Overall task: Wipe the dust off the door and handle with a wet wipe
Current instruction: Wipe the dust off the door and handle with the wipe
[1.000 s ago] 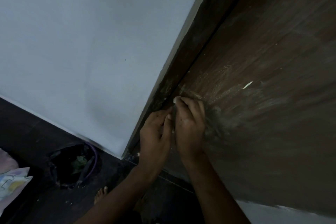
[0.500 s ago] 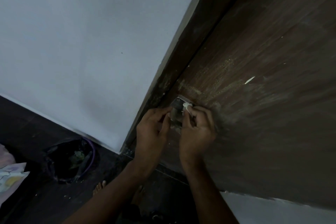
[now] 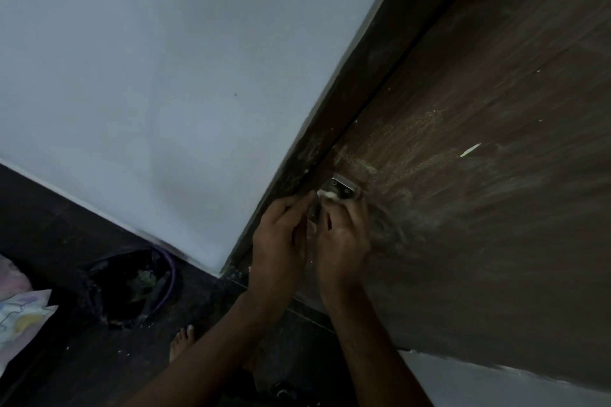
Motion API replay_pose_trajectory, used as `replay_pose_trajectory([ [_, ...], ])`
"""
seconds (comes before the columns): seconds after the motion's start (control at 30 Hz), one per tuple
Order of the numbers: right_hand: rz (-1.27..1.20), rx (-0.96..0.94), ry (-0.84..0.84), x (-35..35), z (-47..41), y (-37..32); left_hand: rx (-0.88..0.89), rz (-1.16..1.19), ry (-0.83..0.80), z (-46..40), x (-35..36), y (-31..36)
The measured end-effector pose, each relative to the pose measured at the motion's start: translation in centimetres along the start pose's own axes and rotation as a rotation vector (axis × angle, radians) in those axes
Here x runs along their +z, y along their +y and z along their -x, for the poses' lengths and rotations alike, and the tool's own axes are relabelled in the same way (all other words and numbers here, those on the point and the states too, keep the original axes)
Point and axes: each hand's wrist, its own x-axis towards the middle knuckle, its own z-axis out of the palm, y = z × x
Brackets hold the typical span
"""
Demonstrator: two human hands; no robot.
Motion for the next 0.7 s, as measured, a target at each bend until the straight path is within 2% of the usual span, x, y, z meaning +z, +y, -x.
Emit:
replay_pose_trajectory([
  [0.2,0.009,0.028,0.126,-0.4,-0.7,0.3,-0.008,0.067,0.014,-0.7,0.2,0.4],
  [0.37,0.028,-0.004,-0.008,0.2,-0.5,-1.0,-0.074,0.131,0.072,-1.3,0.1,0.5],
  [0.5,-0.13,0.115,-0.04,-1.5,-0.3,-0.8,-0.027,0.075,-0.031,-1.6,0.4,0.2],
  [0.57,-0.27,0.201,-0.11,-2.1,-0.2,-1.0,-0.04,0.135,-0.076,-1.9,0.8,0.5],
  [0.63,-0.397,0.323,-0.146,-2.5,-0.2,-1.4,-0.041,0.149,-0.068,-2.1,0.8,0.8],
  [0.7,-0.431,0.378,-0.11,-2.9,-0.2,-1.4,-0.004,0.114,-0.01,-2.5,0.8,1.2],
])
